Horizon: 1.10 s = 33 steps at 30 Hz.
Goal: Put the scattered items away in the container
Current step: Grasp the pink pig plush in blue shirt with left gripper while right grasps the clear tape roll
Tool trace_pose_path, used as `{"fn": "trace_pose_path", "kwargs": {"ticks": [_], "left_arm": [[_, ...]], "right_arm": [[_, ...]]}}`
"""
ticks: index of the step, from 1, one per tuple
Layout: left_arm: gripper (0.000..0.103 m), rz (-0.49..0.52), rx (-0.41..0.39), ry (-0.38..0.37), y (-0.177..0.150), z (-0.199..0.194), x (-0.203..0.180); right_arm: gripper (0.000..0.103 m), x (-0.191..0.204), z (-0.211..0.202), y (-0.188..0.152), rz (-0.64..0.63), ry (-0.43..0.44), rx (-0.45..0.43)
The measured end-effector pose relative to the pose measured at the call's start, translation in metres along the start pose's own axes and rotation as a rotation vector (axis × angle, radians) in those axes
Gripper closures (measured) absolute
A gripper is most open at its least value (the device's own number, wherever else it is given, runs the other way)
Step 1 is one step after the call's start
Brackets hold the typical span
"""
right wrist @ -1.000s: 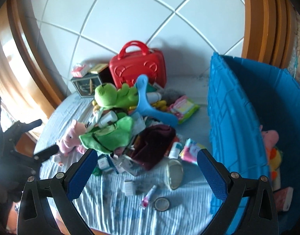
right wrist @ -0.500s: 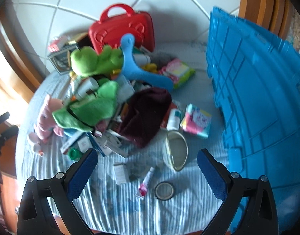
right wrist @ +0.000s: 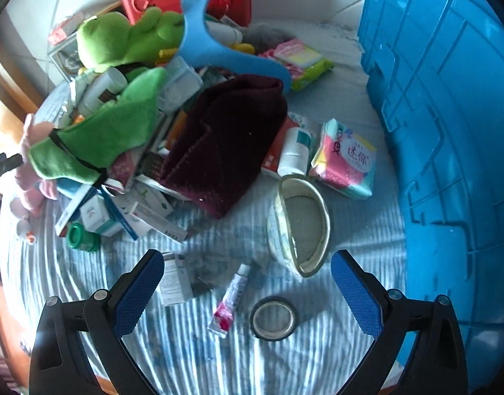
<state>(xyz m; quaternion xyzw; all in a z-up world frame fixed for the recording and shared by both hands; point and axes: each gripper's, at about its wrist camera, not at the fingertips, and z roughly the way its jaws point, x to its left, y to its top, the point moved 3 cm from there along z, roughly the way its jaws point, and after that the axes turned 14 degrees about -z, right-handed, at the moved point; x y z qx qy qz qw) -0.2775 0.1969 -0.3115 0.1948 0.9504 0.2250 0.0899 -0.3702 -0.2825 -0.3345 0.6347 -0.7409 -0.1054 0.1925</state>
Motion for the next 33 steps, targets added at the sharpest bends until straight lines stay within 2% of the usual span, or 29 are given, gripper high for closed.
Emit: {"fn": "trace_pose_path", "kwargs": {"ticks": [3,7,11,13,16,19,25,26,28,31,33], "left_arm": [[0.000,-0.022,0.026,-0.003,0.005,0.020,0.004],[0.000,-0.065,0.064,-0.062,0.007,0.040,0.004],[0.001,-0.041,0.075,-0.056,0.011,0.053,-0.003],[0.012,-0.004,0.072,-0.049,0.013,0.056,-0.011],[0.021,0.058,0.048,-0.030,0.015,0.054,-0.024],[0.025,0.096,0.035,-0.018,0.014,0.051,-0.031],[0.028,0.103,0.033,-0.022,0.013,0.048,-0.031],[0.028,0.106,0.032,-0.023,0.013,0.047,-0.032],[0.028,0.109,0.031,-0.027,0.013,0.047,-0.031],[0.030,0.106,0.027,-0.029,0.012,0.046,-0.031],[0.031,0.106,0.026,-0.030,0.011,0.045,-0.031]], "right_arm": [[0.000,-0.007,0.011,-0.005,0.035,-0.009,0.029],[0.000,-0.014,0.020,-0.010,0.048,-0.023,0.054],[0.000,-0.022,0.031,-0.013,0.073,-0.029,0.070],[0.000,-0.028,0.039,-0.015,0.093,-0.032,0.079],[0.000,-0.035,0.054,-0.014,0.092,-0.043,0.100],[0.000,-0.041,0.071,-0.013,0.088,-0.057,0.119],[0.001,-0.048,0.101,-0.007,0.090,-0.076,0.148],[0.003,-0.048,0.103,-0.006,0.086,-0.080,0.149],[0.018,-0.048,0.108,-0.007,0.092,-0.072,0.155],[0.027,-0.050,0.115,-0.012,0.113,-0.069,0.177],[0.029,-0.051,0.120,-0.017,0.126,-0.061,0.192]]}}
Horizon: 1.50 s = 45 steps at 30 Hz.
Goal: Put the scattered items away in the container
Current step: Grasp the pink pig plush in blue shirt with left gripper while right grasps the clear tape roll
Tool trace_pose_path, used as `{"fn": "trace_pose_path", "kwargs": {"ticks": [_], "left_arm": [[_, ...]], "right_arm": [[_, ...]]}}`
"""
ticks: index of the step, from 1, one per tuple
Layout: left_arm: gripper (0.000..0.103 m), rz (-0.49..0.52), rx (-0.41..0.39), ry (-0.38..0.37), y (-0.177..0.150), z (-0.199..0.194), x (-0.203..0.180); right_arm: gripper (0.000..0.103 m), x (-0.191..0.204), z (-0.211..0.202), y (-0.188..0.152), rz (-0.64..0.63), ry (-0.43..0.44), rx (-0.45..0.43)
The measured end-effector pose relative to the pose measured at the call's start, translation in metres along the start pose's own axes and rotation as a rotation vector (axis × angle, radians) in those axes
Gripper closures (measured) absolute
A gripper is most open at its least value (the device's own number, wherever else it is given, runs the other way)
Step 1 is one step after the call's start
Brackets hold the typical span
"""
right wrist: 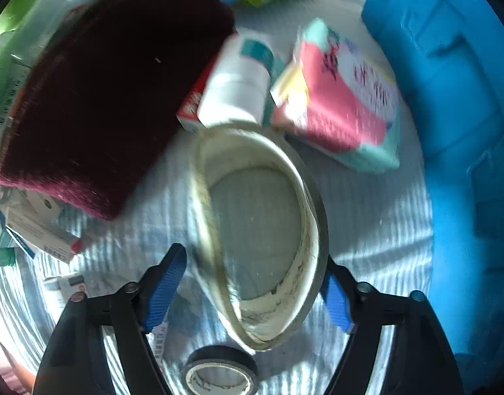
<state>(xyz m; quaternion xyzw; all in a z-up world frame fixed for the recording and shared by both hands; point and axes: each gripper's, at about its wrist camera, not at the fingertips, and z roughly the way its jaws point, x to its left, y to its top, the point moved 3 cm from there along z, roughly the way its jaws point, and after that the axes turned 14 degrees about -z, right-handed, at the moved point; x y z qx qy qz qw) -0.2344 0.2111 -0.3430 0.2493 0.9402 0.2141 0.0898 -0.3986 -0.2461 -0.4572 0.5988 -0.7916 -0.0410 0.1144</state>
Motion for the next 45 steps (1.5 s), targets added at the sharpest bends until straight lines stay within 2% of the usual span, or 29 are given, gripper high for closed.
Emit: {"fn": "trace_pose_path", "kwargs": {"ticks": [14,16,20,22,32,45], "left_arm": [[0.035,-0.014,-0.029,0.004,-0.008,-0.022,0.011],[0.035,-0.012,-0.038,0.013,-0.008,-0.027,0.014],[0.035,-0.012,-0.068,0.042,-0.011,-0.040,0.019],[0.035,0.017,-0.076,0.028,-0.012,-0.046,0.021],[0.035,-0.011,-0.114,0.049,-0.020,-0.071,0.039],[0.035,0.001,-0.145,0.048,-0.027,-0.094,0.050]], "right_arm": [[0.038,0.001,-0.015,-0.016,0.037,0.006,-0.056],[0.039,0.000,-0.019,-0.017,0.134,-0.015,-0.077],[0.039,0.004,-0.025,-0.021,0.134,-0.013,-0.087],[0.040,0.007,-0.028,-0.023,0.131,-0.012,-0.092],[0.043,0.018,-0.043,-0.029,0.141,-0.007,-0.130],[0.045,0.031,-0.060,-0.042,0.169,-0.013,-0.176]]}}
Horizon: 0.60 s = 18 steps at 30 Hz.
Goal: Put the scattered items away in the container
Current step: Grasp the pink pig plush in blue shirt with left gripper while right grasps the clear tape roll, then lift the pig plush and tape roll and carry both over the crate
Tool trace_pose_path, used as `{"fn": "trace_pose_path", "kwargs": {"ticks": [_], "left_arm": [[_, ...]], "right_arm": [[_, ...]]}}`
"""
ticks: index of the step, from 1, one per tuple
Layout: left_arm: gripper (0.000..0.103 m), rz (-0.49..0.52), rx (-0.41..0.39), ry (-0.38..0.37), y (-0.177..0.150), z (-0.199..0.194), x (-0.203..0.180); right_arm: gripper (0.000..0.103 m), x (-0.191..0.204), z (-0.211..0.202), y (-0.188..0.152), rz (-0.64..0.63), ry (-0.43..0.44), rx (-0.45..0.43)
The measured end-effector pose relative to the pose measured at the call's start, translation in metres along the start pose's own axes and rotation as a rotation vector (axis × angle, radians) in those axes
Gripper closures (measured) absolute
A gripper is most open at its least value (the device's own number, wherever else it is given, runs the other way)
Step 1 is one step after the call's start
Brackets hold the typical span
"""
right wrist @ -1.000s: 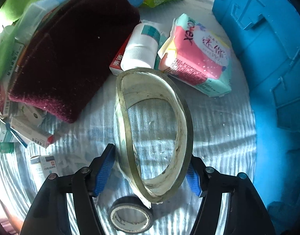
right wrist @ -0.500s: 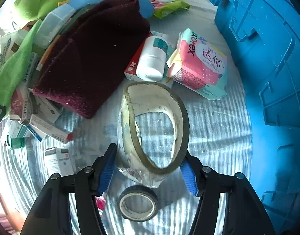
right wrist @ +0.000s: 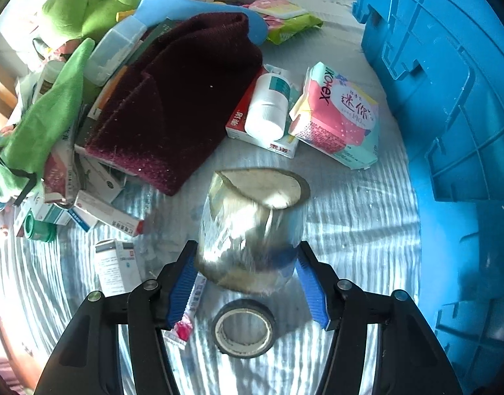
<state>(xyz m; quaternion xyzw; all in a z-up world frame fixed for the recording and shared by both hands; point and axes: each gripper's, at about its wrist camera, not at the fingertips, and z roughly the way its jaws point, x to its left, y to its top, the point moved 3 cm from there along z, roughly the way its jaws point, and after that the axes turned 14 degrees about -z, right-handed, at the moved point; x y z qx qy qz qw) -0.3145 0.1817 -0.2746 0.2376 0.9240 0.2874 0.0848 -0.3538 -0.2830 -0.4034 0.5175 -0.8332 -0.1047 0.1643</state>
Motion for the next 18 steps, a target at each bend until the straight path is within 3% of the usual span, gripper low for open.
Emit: {"fn": "trace_pose_path", "kwargs": {"ticks": [6,7,8,9,18], "left_arm": [[0.036,0.006,-0.012,-0.007,0.000,-0.008,0.006],[0.036,0.007,-0.015,-0.010,0.000,-0.010,0.007],[0.036,0.007,-0.017,-0.013,0.000,-0.012,0.007],[0.035,0.007,-0.020,-0.016,0.000,-0.015,0.008],[0.036,0.009,-0.032,-0.024,0.000,-0.027,0.013]], "right_arm": [[0.046,-0.011,-0.009,0.005,0.038,-0.018,-0.027],[0.056,-0.019,-0.009,0.008,0.039,-0.022,-0.029],[0.081,-0.018,-0.012,0.010,0.040,-0.037,-0.029],[0.097,-0.013,-0.016,0.011,0.048,-0.039,-0.031],[0.097,-0.022,-0.014,0.005,0.071,-0.017,-0.018]]}}
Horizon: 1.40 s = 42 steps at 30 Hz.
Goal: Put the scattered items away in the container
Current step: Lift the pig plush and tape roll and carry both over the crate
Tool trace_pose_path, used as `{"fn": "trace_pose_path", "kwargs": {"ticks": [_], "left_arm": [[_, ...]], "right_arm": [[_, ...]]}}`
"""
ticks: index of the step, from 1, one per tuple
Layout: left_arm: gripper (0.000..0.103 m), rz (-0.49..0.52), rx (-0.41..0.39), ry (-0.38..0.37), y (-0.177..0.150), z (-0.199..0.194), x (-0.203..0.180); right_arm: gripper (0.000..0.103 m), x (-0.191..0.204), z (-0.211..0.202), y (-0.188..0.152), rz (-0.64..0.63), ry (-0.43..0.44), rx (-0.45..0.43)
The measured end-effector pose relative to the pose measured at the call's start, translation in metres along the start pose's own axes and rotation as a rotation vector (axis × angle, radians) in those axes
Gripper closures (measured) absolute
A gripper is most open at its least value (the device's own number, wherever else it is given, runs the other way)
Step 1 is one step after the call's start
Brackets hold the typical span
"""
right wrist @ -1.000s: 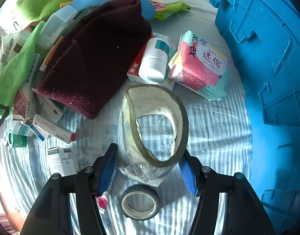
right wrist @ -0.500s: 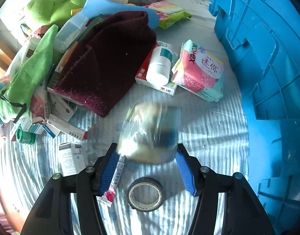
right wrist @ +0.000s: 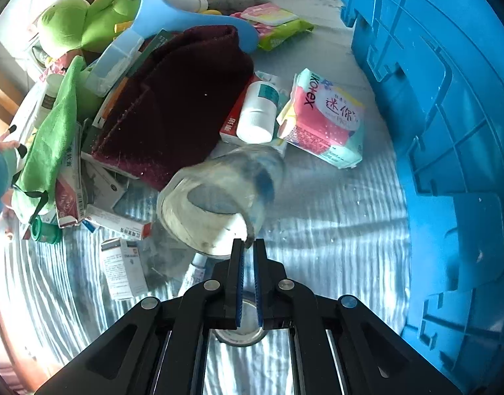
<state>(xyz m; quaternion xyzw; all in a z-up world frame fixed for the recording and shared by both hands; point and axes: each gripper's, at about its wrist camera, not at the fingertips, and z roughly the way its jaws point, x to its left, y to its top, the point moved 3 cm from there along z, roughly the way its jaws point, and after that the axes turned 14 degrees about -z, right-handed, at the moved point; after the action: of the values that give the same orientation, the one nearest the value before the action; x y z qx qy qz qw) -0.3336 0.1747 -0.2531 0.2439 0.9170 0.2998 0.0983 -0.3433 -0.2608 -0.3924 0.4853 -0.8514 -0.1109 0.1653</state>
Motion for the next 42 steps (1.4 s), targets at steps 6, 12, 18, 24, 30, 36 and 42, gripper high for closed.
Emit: {"fn": "trace_pose_path", "kwargs": {"ticks": [6,12,18,24,30,36,42], "left_arm": [[0.035,0.003,-0.015,-0.003,0.004,-0.009,0.005],[0.035,0.015,-0.021,-0.019,0.007,-0.011,0.006],[0.036,0.032,-0.018,-0.020,0.008,-0.009,0.005],[0.035,0.058,-0.010,-0.020,0.010,-0.007,0.006],[0.036,0.067,-0.006,-0.026,0.012,-0.006,0.005],[0.036,0.076,-0.011,-0.034,0.017,-0.006,0.001],[0.036,0.082,-0.026,-0.046,0.023,-0.013,-0.003]], "right_arm": [[0.098,0.004,-0.003,0.002,0.014,-0.003,-0.023],[0.055,-0.017,0.004,0.003,0.142,-0.029,0.001],[0.008,-0.039,0.016,0.003,0.205,-0.062,0.002],[0.021,-0.046,0.043,0.017,0.217,-0.108,0.045],[0.066,-0.051,0.060,0.018,0.233,-0.103,0.109],[0.092,-0.047,0.051,0.019,0.221,-0.089,0.104],[0.095,-0.033,0.030,0.025,0.185,-0.096,0.062]]}}
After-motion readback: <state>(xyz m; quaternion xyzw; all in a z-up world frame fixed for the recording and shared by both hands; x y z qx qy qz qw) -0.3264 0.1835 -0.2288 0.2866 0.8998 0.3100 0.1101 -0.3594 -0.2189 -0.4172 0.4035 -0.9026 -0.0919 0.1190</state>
